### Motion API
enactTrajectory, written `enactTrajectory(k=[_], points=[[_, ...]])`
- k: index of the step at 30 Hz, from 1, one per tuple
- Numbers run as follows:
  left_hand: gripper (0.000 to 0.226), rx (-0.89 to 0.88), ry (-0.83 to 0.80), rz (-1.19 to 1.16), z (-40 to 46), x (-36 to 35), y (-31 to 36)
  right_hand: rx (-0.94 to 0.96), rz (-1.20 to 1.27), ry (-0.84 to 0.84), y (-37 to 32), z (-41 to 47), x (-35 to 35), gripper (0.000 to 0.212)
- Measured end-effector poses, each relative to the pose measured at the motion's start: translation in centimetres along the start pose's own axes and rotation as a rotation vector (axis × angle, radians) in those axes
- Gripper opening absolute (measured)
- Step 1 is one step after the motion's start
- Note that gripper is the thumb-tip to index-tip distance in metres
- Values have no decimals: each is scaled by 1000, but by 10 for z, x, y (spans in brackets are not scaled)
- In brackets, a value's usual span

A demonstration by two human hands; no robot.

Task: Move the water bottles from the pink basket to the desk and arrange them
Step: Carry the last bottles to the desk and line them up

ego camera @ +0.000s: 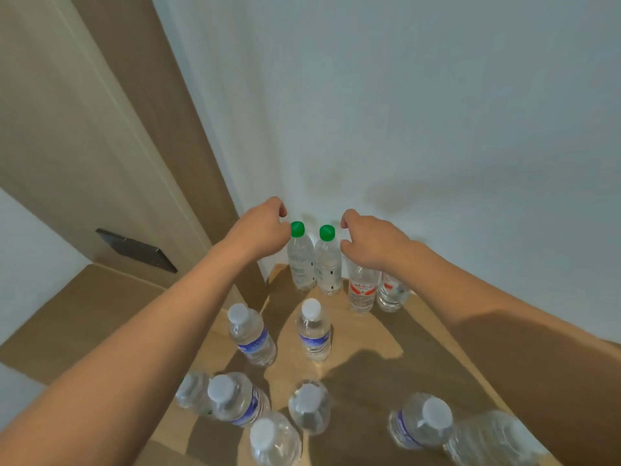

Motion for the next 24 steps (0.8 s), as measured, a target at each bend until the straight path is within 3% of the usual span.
enactTrajectory(k=[9,19,24], points=[[46,-30,-136,149,52,-65,-18,27,-204,-57,-8,61,-42,40],[25,-61,-149,129,83,-91,-32,-33,-216,-70,-4,95,-55,28],[24,-53,-118,94,88,-93,-35,35,-216,-71,-6,97,-57,20]])
Point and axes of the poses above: each hand's wrist, its own z-axis towards the middle knuckle, its own x-axis out of the back of the hand, y = z × x, the point moved 7 cm from there along z, towards the middle knuckle, and after that the axes turned 3 degrees about y, right-handed, at the moved point
